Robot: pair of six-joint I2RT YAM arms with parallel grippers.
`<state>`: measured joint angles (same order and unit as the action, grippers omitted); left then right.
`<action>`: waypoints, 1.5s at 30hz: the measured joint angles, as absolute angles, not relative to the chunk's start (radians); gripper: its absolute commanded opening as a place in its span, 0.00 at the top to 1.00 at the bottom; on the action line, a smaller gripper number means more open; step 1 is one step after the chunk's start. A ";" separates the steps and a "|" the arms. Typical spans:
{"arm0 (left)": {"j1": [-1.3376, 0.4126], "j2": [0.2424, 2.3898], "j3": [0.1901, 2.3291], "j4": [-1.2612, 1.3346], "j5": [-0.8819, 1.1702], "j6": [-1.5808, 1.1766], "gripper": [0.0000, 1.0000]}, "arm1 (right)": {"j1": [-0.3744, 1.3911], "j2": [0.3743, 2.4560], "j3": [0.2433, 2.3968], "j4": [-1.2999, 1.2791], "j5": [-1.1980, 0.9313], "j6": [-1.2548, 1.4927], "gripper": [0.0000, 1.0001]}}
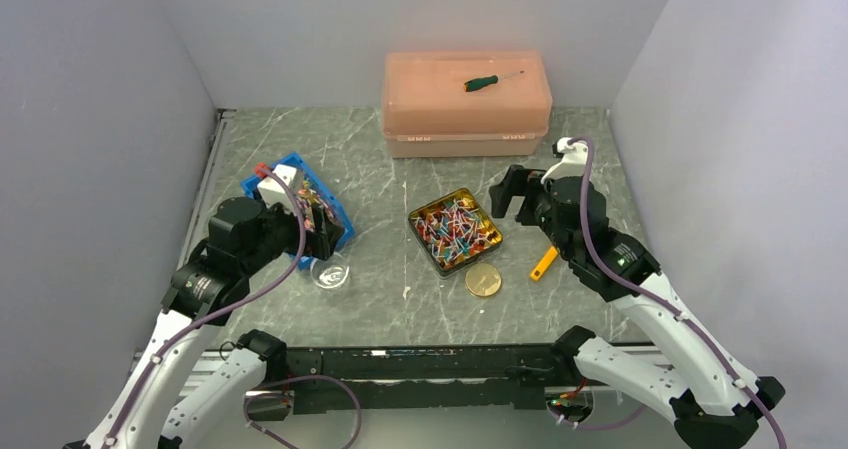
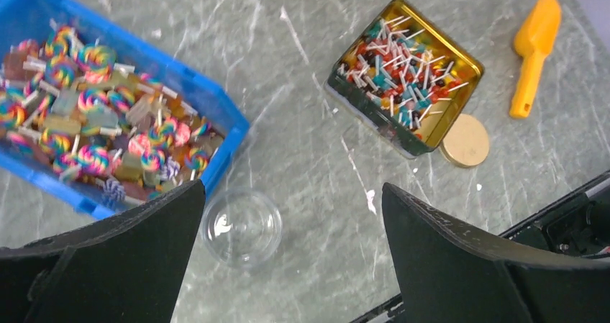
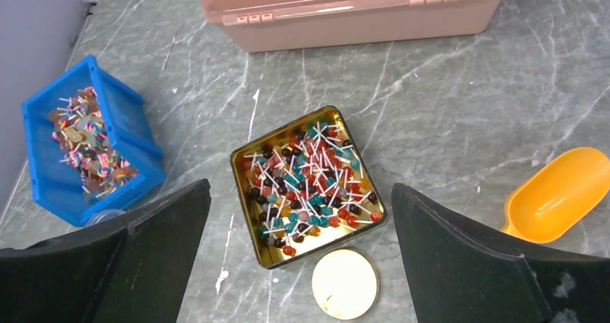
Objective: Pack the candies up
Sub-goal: Move the storage box to the center of the board.
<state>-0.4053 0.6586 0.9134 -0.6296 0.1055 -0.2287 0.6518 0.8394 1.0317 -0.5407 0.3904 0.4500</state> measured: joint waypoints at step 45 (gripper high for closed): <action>-0.083 1.015 1.117 -0.975 -0.260 -0.468 0.18 | 0.652 0.965 0.977 -0.642 0.098 0.372 0.01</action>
<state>-0.0826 1.0153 1.1168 -0.9749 -0.2600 -0.4679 0.6518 0.9649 0.9768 -0.6422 0.0978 0.3721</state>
